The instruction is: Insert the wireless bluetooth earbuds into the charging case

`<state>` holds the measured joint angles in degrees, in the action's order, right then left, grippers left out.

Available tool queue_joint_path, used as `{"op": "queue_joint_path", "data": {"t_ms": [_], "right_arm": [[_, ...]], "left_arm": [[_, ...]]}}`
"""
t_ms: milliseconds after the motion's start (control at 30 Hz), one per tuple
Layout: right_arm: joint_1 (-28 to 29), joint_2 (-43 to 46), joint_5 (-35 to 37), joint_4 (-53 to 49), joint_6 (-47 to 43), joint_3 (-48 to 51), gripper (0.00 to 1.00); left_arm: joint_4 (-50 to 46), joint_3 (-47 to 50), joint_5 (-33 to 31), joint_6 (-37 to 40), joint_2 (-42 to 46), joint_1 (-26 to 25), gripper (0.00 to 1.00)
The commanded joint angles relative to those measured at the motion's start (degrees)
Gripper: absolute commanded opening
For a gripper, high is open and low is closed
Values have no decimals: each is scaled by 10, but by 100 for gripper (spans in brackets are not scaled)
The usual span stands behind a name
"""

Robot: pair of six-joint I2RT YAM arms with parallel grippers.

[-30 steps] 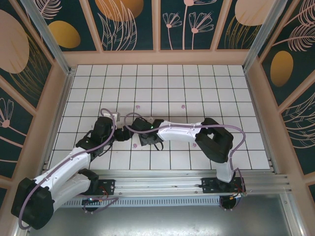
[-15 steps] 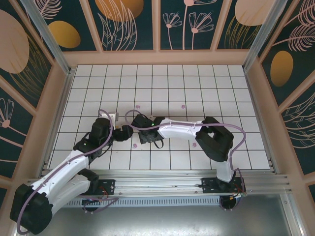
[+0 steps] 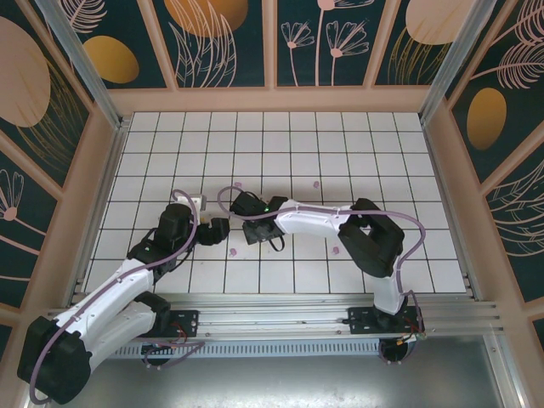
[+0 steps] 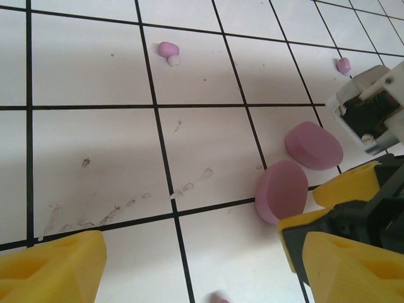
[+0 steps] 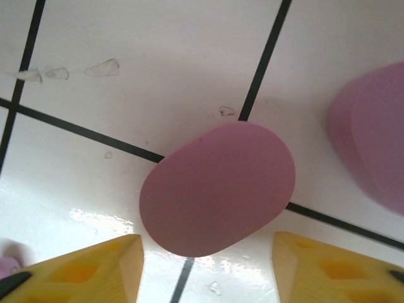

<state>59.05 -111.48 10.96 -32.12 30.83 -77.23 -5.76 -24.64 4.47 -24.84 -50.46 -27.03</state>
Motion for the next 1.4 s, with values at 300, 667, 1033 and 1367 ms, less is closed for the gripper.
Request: {"op": "queue_joint_path", "data": {"t_ms": [300,667,1033,1367], "right_arm": [[0,53,-11,37,268,19,76],[7,-24,27,-14,319,-37,78],[6,-71,46,-30,279,-64,58],[9,6,84,-24,124,-14,35]], "left_arm": [[-2,-2,-53,-6,14,-1,82],[7,-1,-45,-4,16,-1,83],[13,15,-45,-4,24,-1,83],[32,20,-32,18,68,-1,82]]}}
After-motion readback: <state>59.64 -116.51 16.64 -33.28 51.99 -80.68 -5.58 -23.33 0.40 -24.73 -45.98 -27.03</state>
